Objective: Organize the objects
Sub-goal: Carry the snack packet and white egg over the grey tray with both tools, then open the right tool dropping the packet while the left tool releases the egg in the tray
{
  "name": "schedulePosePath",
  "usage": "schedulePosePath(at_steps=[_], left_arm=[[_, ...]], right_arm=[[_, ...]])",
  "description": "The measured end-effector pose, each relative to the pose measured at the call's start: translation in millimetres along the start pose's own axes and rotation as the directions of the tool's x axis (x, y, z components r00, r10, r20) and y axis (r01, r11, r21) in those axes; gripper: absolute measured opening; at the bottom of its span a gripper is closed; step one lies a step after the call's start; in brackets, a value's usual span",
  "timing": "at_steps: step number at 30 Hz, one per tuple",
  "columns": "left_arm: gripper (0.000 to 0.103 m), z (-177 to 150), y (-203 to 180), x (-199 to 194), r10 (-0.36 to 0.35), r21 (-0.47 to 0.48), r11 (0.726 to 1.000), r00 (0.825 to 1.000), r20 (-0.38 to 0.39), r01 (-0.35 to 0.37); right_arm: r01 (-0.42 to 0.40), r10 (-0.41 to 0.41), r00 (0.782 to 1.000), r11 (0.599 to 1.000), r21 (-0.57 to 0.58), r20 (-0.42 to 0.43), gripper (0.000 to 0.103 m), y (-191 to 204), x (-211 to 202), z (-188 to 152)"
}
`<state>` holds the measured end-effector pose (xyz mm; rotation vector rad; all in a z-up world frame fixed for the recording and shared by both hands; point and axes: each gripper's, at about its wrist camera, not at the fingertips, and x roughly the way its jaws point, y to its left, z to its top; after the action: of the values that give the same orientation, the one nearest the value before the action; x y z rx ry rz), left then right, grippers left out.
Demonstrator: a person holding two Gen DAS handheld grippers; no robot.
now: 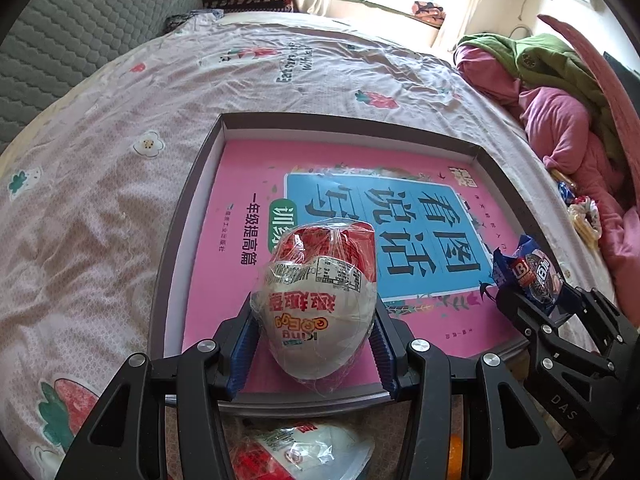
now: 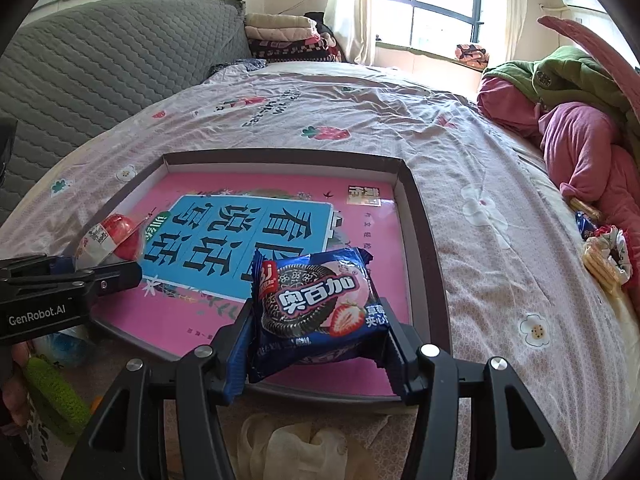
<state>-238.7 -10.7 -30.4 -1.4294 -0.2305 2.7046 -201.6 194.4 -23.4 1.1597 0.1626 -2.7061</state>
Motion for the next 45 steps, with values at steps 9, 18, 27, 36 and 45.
schedulePosePath(at_steps=[9, 18, 27, 36, 45], left_arm=[[0.053, -1.4, -1.4, 1.4, 0.0, 0.003, 1.0, 1.0, -0.018, 0.0], [0.056, -3.4, -4.4, 1.2, 0.016, 0.011, 1.0, 1.0, -0.025, -0.015], [0.056, -4.6, -4.1, -5.8, 0.029, -0.002, 1.0, 1.0, -0.013, -0.029], [0.056, -9.1, -6.2, -24.2, 0.02, -0.007, 1.0, 1.0, 0.015, -0.02], [0.056, -20.4, -3.4, -48.5, 0.012, -0.015, 1.0, 0.999, 0.046, -0.011]], right_arm=[[-0.016, 0.016, 1.0, 0.999, 0.041, -0.013, 0.057, -4.7, 2.8, 0.1], [-0.019, 0.019, 1.0, 0.999, 0.047, -0.002, 0.059, -4.7, -0.6, 1.0], [-0.027, 0.026, 0.999, 0.998, 0.048, 0.031, 0.061, -5.2, -9.5, 4.5], [-0.053, 0.049, 0.994, 0.998, 0.045, 0.098, 0.061, -4.8, -28.6, 8.6], [-0.075, 0.068, 0.986, 0.996, 0.045, 0.15, 0.062, -7.2, -51.2, 7.7]])
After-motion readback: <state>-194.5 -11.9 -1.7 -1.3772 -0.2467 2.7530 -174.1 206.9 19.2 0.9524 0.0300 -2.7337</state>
